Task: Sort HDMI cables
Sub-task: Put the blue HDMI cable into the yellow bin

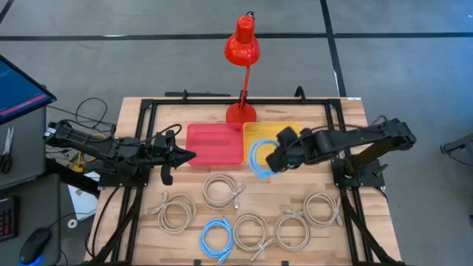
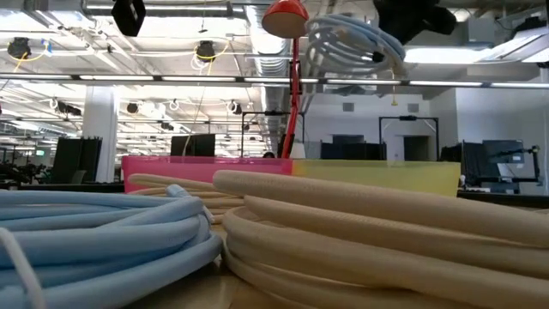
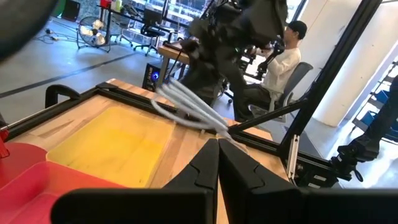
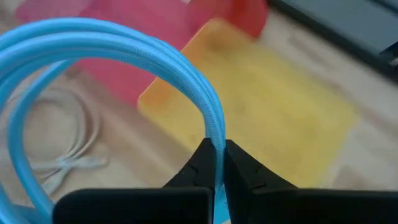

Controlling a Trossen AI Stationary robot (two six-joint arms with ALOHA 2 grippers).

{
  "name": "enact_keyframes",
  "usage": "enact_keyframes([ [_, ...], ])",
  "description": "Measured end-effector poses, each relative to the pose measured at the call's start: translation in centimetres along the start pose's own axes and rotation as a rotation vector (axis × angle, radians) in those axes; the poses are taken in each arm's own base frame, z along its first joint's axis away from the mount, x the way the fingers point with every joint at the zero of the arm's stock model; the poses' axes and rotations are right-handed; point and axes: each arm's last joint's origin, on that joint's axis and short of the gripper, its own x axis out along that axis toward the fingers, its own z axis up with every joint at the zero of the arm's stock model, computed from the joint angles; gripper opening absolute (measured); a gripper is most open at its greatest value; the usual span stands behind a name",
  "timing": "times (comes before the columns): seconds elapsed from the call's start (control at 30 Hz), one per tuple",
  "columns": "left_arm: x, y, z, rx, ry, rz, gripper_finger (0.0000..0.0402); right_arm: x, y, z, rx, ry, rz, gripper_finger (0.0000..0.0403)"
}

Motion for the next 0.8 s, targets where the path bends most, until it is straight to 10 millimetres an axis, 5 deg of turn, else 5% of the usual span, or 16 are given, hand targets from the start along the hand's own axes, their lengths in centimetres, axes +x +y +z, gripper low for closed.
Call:
enact_keyframes([
  [0.27,0.0,0.0,0.0,0.0,-0.001,0.0,0.001,1.6,-3.0,3.1,-0.028,-0.018,-0.116,0.0],
  [0.8,0.0,0.0,0.0,-0.001,-0.003,-0.001,0.001,9.2,-5.9,6.4,-0.12,0.135,-0.26,0.0],
])
